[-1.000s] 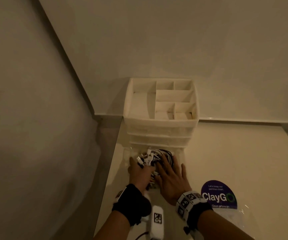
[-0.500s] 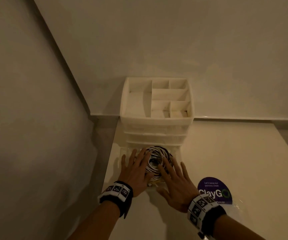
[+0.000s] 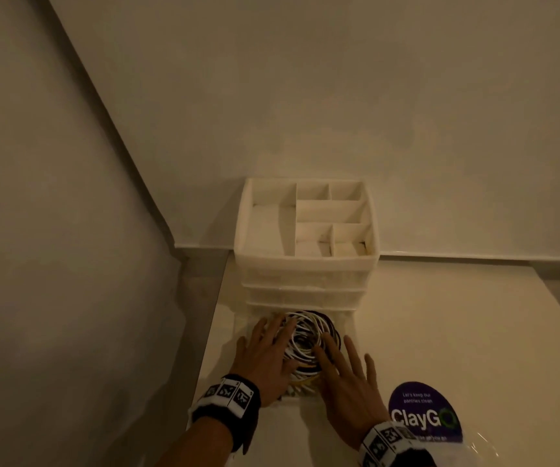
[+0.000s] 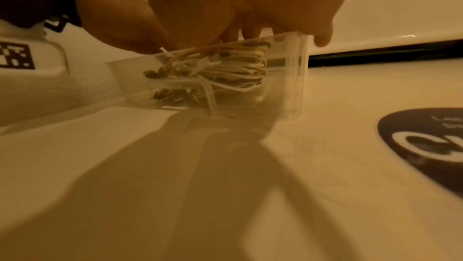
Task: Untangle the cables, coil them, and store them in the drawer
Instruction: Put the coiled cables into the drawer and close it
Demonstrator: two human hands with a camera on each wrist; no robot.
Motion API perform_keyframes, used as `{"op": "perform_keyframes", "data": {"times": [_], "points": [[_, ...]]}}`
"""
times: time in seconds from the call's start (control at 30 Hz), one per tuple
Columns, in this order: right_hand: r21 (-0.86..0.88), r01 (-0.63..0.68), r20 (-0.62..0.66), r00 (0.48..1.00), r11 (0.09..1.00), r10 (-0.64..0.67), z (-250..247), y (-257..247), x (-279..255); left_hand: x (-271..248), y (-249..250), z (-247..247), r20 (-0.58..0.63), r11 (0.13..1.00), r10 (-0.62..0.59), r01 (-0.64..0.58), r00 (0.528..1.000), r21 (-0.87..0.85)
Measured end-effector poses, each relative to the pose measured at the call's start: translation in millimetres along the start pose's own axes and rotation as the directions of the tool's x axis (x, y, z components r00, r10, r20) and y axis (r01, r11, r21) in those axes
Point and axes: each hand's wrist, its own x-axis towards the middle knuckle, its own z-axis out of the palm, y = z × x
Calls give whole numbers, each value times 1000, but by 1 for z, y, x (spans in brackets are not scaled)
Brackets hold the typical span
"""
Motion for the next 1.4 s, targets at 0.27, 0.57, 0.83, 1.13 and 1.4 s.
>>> {"op": "perform_keyframes", "data": {"times": [0.27,0.57,0.83,1.13,1.4], "points": [[534,-86,-329,895,841,300,-4,4,16,2,-18,5,-239,991,50,-78,970,-109],[690,-188,-218,867,699,448,-16,16,49,18,-18,8,-554,956,-56,-115,831,-269],[873,-274,33,859,403,511,-10,42,85,46,-39,-6,-141,409,-290,-11,947,-912],[929,-266,62,797,256,601,5,50,96,57,-36,4,-86,315,-356,33,931,-949],[900,-240,-20,811,365,585,-18,41,96,56,-43,-1,2,291,-329,103,944,-951]]}}
